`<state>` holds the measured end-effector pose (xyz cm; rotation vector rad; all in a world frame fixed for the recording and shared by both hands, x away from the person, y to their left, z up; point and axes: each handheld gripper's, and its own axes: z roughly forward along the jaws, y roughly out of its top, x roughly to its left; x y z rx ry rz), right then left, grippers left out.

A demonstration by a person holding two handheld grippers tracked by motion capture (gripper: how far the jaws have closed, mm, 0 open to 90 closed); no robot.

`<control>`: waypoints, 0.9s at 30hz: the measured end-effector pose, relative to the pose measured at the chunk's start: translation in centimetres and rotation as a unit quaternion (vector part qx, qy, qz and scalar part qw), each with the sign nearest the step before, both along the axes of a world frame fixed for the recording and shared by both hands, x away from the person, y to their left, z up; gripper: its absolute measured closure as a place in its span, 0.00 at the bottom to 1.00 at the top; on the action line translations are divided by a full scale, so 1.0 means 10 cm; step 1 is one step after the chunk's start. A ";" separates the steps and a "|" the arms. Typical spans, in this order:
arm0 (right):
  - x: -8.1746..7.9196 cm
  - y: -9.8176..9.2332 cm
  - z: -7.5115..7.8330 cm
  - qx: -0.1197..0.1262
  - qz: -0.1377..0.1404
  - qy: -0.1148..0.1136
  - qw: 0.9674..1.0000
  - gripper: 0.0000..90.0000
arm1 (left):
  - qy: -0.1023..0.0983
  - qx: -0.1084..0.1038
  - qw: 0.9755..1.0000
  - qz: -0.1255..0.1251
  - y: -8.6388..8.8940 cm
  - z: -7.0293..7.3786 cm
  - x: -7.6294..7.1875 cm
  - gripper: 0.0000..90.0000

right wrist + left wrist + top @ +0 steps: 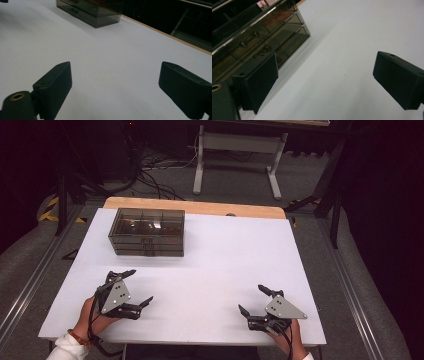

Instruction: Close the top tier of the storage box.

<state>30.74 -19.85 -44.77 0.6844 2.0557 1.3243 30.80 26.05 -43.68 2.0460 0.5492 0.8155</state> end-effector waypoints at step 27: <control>0.02 0.09 -0.02 -0.002 0.019 0.018 1.000 0.14 | 0.028 -0.023 0.999 0.024 0.31 -0.19 -0.25 0.07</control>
